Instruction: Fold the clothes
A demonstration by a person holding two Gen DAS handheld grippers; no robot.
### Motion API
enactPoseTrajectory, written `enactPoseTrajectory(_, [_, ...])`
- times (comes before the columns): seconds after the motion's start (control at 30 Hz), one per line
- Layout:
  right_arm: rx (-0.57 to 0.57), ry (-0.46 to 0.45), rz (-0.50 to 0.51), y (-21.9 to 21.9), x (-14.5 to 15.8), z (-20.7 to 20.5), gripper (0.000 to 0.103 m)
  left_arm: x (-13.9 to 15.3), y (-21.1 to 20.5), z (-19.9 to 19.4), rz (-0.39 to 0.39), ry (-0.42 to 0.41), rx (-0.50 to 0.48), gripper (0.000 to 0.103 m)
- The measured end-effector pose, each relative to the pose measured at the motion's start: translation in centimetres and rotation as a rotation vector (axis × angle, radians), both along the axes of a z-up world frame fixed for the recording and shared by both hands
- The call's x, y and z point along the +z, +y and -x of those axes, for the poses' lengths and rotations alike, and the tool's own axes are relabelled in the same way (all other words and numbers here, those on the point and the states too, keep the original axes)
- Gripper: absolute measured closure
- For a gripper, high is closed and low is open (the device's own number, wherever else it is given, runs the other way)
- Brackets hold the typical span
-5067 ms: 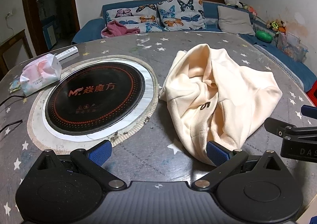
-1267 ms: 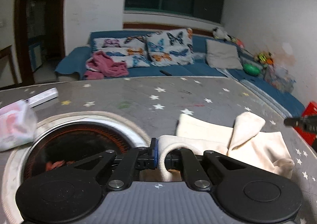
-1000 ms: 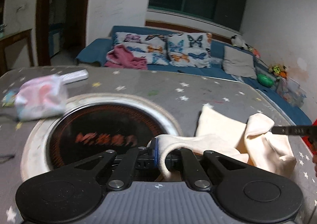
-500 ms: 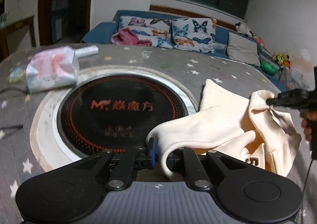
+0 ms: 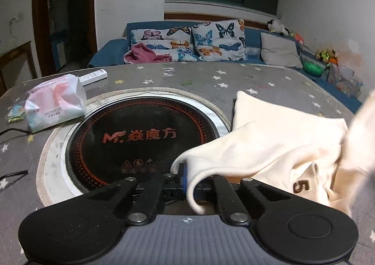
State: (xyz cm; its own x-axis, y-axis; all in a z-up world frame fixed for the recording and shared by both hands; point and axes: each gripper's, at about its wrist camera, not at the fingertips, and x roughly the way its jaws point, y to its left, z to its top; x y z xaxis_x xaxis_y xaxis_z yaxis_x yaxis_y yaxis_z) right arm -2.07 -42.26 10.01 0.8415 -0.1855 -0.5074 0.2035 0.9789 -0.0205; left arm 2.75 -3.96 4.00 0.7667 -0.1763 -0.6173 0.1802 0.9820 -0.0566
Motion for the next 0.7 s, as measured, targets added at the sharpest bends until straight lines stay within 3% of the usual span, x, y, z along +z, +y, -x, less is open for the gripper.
enactPoseTrajectory(0.2, [-0.116,-0.02,0.046,-3.3,0.5,6.2,0.099,1.1,1.1,2.7,0.041,-0.012,0.011,0.1])
enactPoseTrajectory(0.37, [-0.189,0.007,0.033,-5.1,-0.9,8.5,0.099,1.8,2.0,4.8,0.069,-0.011,0.025,0.097])
enactPoseTrajectory(0.43, [-0.206,0.056,0.028,-5.6,-2.6,8.2,0.099,1.2,2.3,5.1,0.056,0.021,0.043,0.089])
enactPoseTrajectory(0.5, [-0.208,0.107,0.005,-6.0,-4.3,7.6,0.097,0.8,2.8,5.4,0.042,0.045,0.072,0.07])
enactPoseTrajectory(0.63, [-0.201,0.179,0.016,-5.5,-6.1,7.0,0.095,1.1,3.3,6.6,0.01,0.03,0.086,0.054])
enactPoseTrajectory(0.7, [-0.193,0.174,0.035,-5.0,-6.0,7.2,0.086,1.7,3.2,7.3,-0.018,-0.004,0.088,0.049])
